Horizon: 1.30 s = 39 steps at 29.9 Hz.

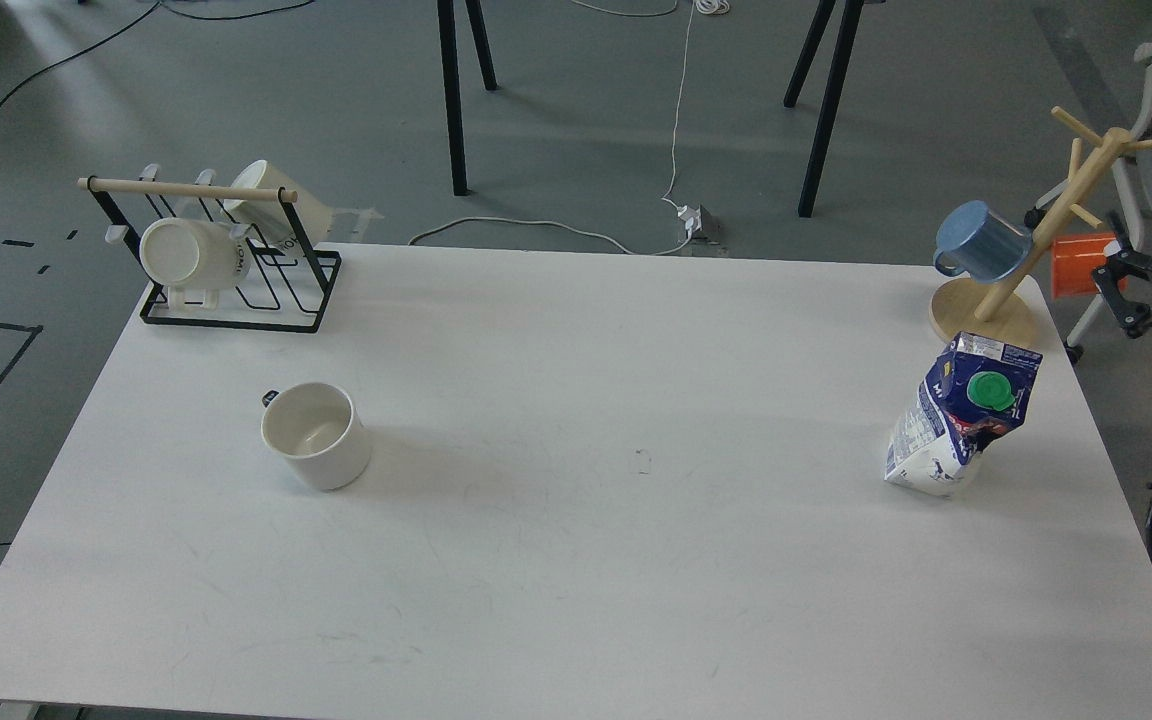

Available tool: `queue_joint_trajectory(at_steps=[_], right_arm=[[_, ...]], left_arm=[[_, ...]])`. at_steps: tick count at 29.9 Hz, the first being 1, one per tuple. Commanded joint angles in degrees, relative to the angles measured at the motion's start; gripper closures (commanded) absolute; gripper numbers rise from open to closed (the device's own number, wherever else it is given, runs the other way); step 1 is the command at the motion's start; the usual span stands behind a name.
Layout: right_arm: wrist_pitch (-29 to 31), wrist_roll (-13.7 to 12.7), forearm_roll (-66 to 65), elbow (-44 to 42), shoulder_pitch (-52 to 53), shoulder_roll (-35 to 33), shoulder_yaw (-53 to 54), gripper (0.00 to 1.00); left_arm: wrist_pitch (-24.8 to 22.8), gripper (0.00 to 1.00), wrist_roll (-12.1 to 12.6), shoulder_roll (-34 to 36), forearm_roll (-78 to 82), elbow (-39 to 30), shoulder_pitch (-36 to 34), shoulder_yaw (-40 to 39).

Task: Place cup and milk with both arms
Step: 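Extend the left gripper from the side toward the white mug, then grasp the white mug by its rim with the left gripper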

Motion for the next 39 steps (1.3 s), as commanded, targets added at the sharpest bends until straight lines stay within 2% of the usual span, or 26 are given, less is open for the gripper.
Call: queue_joint_trajectory(at_steps=[1,14,24,30,35,39], right_arm=[[0.0,0.0,0.0,0.0,-0.2,-0.3,0.0,0.04],[0.0,0.0,-0.1,-0.2,-0.4,0.3,-0.2,0.04],[0.0,0.0,-0.1,-0.9,-1.5,0.4,-0.3,0.04],[0.0,0.0,-0.2,-1.0,-2.6,0.4,-0.2,0.04],[0.0,0.0,-0.2,-1.6,-2.8,0.4,-0.3,0.04],[0.0,0.0,-0.2,-1.6,-3.2,0.4,-0.3,0.04]], left_arm=[[0.0,0.04,0.0,0.3,-0.1,-0.1,0.2,-0.1],[0.0,0.01,0.0,0.5,4.6,1.6,0.7,1.1],[0.0,0.01,0.0,0.1,54.6,-0.9,0.5,2.0],[0.0,0.01,0.0,0.1,87.4,-11.2,1.7,4.4],[0.0,0.01,0.0,-3.4,94.9,-12.0,2.9,10.4],[0.0,0.01,0.0,-6.0,95.5,-11.8,3.4,11.2]])
